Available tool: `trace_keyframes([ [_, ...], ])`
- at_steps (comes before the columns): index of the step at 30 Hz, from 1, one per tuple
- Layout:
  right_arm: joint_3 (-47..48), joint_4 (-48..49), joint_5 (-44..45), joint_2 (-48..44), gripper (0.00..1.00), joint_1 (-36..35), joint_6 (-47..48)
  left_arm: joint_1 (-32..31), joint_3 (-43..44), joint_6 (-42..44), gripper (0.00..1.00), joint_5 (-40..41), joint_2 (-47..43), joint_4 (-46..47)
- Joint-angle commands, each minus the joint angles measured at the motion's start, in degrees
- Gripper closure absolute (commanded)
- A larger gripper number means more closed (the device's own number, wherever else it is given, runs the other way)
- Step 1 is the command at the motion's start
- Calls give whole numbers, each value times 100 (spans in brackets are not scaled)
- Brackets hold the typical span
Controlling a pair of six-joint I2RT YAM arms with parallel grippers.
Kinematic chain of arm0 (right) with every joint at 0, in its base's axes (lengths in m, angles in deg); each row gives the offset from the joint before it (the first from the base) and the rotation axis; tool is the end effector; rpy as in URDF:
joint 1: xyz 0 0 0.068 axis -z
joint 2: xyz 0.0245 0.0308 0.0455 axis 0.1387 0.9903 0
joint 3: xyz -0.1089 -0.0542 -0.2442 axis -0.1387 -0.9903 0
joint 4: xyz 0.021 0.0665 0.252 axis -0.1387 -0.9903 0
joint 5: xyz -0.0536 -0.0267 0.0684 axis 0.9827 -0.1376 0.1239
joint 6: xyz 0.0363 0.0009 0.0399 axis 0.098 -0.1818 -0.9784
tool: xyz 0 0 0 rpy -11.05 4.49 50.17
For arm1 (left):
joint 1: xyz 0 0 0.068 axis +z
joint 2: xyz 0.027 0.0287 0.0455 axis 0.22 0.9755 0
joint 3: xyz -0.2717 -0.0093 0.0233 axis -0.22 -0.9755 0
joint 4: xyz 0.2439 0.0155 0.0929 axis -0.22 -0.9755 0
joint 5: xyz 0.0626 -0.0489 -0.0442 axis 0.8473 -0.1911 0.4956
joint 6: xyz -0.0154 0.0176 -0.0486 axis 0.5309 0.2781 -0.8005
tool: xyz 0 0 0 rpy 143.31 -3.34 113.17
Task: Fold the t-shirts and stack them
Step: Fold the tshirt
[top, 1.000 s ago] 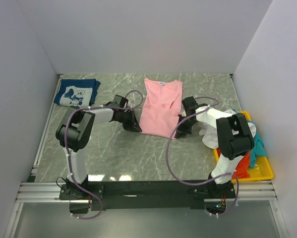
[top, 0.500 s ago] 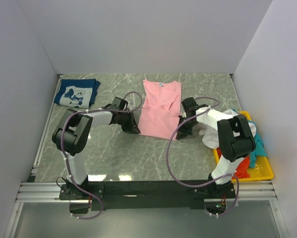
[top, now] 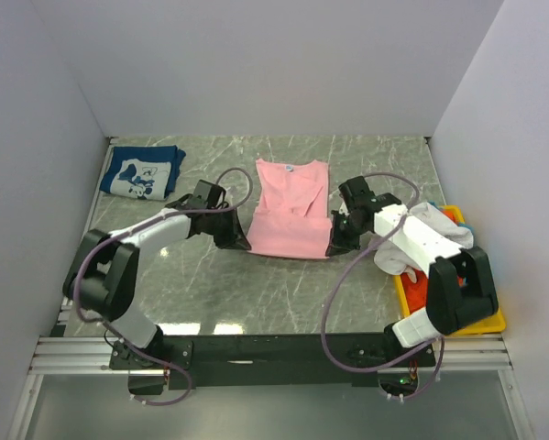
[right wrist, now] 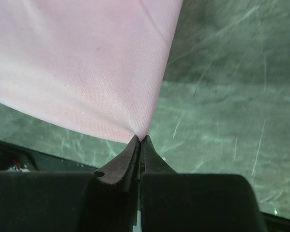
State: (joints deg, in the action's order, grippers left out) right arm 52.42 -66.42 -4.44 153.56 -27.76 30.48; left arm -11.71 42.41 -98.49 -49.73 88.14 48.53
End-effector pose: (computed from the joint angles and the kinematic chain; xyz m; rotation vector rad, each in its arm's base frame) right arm 0.2629 0.1038 0.2145 0.1630 2.8800 0.5275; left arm 0.2863 -0.1478 0.1849 -0.1130 2.7332 -0.9677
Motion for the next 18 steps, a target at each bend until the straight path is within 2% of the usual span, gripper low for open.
trace_keyframes([
  [1,-89,-761,233,-572,100,-200,21,17,-136,56,100,202,-636,-744],
  [8,-220,-1359,198,-1354,100,-991,-462,8,-338,-110,100,0,-1761,-1843],
  [16,-642,-1869,-74,-2391,100,-1562,-1340,-36,-637,-453,100,-255,-3210,-3309],
  [18,-669,-1913,-127,-2647,100,-1659,-1587,-36,-620,-620,100,-351,-3414,-3434],
])
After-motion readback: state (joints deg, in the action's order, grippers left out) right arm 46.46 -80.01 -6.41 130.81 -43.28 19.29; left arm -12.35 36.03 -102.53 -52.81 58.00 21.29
